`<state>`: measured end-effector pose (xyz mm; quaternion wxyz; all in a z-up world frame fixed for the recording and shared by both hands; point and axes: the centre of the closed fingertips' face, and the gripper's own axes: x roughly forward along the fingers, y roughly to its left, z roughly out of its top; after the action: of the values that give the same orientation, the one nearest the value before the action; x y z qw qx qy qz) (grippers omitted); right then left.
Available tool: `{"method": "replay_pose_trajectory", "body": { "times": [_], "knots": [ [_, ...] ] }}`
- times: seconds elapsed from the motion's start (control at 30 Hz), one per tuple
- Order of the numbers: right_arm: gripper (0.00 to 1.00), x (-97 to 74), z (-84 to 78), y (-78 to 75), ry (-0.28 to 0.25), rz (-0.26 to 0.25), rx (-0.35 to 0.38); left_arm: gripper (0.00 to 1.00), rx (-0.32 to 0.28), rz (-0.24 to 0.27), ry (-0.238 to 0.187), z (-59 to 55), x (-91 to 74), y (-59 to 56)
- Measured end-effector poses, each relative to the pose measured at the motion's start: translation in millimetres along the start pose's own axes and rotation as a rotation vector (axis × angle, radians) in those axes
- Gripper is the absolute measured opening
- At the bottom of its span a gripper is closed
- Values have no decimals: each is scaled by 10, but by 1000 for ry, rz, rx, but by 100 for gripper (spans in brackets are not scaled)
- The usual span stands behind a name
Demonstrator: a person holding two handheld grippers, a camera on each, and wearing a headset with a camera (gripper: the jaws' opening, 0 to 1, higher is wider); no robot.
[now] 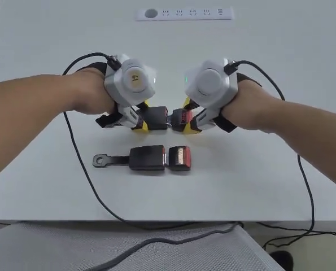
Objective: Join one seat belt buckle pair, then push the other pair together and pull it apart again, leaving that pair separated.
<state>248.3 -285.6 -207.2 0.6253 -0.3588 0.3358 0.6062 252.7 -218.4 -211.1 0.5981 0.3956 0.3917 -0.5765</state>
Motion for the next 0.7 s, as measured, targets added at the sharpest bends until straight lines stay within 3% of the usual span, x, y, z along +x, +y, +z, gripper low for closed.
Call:
{"method": "replay_pose_trajectory", "body": {
  "times": [0.3,0.47,0.7],
  "knots": [
    [31,-51,-103,-21,19,6,-4,32,-4,6,1,-15,-10,4],
    [31,-60,-115,49,2,9,-4,32,19,-5,10,-6,-10,-10],
    [31,-81,-158,29,-16,7,6,32,30,-18,18,8,2,-16]
  ]
}}
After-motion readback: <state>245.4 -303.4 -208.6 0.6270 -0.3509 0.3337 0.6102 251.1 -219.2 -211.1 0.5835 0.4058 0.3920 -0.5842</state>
